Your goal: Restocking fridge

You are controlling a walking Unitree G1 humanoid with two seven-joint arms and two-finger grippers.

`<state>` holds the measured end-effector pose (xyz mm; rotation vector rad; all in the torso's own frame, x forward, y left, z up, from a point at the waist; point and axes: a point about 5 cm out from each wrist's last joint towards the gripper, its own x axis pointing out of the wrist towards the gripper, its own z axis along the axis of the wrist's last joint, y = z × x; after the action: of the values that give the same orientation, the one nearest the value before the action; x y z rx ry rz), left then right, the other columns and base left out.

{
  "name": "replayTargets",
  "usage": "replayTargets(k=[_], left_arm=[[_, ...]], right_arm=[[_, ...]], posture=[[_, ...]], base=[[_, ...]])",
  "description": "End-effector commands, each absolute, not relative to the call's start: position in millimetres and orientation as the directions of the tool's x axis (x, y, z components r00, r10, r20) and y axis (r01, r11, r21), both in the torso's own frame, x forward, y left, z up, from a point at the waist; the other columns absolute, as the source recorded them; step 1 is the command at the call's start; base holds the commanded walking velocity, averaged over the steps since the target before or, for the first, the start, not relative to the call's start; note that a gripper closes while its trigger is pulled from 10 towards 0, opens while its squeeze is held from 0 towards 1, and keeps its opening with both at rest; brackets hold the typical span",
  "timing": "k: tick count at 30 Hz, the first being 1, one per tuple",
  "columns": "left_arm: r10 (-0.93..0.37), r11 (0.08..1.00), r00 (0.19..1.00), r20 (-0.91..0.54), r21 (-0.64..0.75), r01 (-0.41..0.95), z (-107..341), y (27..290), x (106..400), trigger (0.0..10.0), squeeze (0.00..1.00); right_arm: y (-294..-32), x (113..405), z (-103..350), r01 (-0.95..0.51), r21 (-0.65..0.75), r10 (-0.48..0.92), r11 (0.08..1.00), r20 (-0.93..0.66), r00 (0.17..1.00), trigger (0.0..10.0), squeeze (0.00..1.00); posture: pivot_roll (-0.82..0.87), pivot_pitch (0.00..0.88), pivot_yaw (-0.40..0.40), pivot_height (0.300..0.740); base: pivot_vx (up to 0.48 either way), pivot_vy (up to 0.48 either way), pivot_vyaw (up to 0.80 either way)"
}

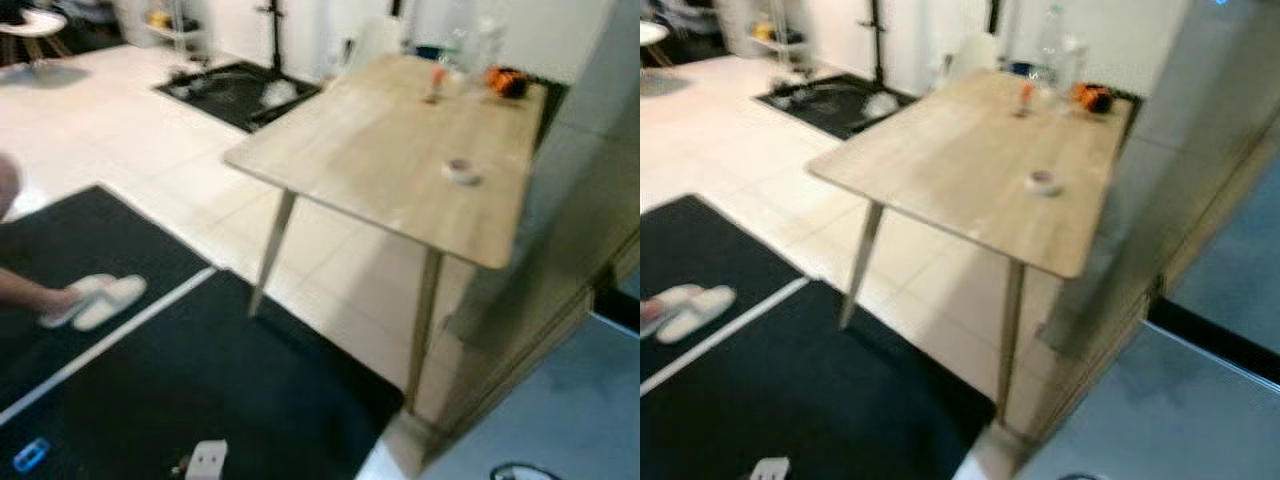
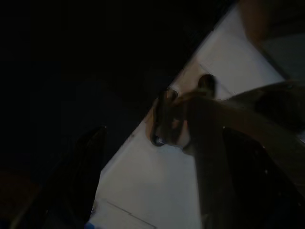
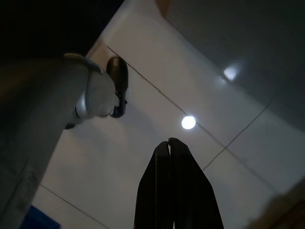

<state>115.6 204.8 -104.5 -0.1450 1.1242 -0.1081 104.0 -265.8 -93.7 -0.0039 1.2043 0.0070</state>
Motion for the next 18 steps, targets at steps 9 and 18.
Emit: replayTargets(k=[9,18], left_arm=[[-0.159,0.985,0.418,-0.894,-0.172,0.007,-105.6,204.7,111.7,10.0,0.0],[-0.16,0.985,0.414,-0.896,-0.172,0.009,-105.9,205.2,110.0,10.0,0.0]], right_arm=[[-264.2,102.3,-95.1,0.002,-0.017,-0.017,1.0,-0.934,0.357,10.0,0.0],[-259.8,101.2,-96.7,0.003,-0.007,-0.008,1.0,-0.933,0.359,10.0,0.0]], posture=[[0.0,0.0,-0.054,0.74],[0.0,0.0,-0.053,0.74]], base=[[0.0,0.0,0.49],[0.0,0.0,0.0]])
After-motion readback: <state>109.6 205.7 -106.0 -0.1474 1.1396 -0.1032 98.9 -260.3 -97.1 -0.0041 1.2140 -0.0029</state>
